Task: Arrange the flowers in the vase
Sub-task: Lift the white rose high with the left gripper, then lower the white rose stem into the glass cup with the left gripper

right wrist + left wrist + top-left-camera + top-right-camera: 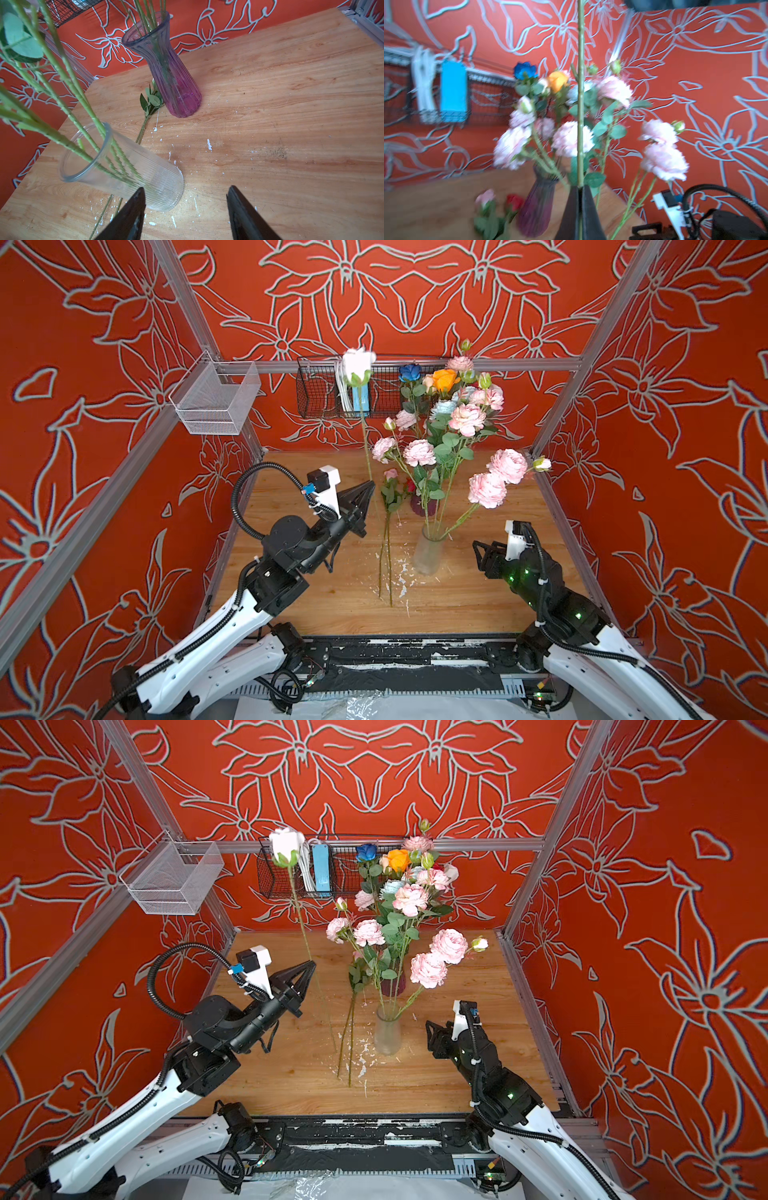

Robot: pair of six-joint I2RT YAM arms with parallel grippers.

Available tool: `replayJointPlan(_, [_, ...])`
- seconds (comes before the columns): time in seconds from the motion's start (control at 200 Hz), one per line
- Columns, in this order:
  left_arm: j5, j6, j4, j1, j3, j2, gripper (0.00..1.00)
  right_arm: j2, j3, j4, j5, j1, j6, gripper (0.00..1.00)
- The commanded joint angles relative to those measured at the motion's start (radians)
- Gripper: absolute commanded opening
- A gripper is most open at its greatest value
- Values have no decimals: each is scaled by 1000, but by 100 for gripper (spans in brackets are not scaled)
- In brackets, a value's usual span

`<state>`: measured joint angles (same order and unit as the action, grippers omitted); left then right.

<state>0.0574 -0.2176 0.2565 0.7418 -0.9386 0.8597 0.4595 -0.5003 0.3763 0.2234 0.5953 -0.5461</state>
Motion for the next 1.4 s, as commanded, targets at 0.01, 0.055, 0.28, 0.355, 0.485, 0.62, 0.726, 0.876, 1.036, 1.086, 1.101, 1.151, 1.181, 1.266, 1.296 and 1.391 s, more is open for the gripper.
replayJointPlan(0.01, [-105,126,129,61,-117,117,0,-18,20,-40,32,-9,-32,64])
replayJointPlan(0.055, [-120,144,156,75,-154,188,0,-22,21,-36,33,-13,-32,64])
replayJointPlan(0.28, [-151,171,325,97,-254,402,0,-32,28,-35,36,-26,-23,64])
replayJointPlan(0.355, [-144,184,349,103,-277,454,0,-42,29,-29,37,-32,-16,64])
replayJointPlan(0.485, [-134,191,382,105,-285,509,0,-62,25,-15,39,-41,-9,64])
replayJointPlan(0.62, [-113,198,403,112,-279,553,0,-74,19,-9,36,-48,-1,64])
replayJointPlan(0.726, [-82,220,425,120,-245,565,0,-74,14,-4,30,-52,5,64])
replayJointPlan(0.876, [-35,258,445,131,-214,579,0,-66,13,-10,13,-58,8,65])
replayJointPlan(1.036, [-28,271,455,132,-174,585,0,-53,11,-10,4,-61,9,65])
replayJointPlan(1.086, [-17,275,458,134,-159,584,0,-54,12,-8,5,-62,11,65])
replayJointPlan(1.101, [-15,276,456,134,-156,584,0,-54,12,-9,5,-62,10,65])
replayJointPlan(1.151, [-11,282,456,134,-152,584,0,-55,12,-10,4,-64,8,65])
replayJointPlan(1.181, [-12,285,450,134,-153,585,0,-54,12,-10,1,-64,9,65])
replayJointPlan(1.266, [-24,281,433,135,-152,579,0,-49,7,-9,0,-65,11,65])
replayJointPlan(1.296, [-20,282,425,137,-149,578,0,-49,6,-8,1,-67,8,65])
replayJointPlan(1.391, [-3,283,425,139,-121,568,0,-50,9,-13,-4,-66,5,65])
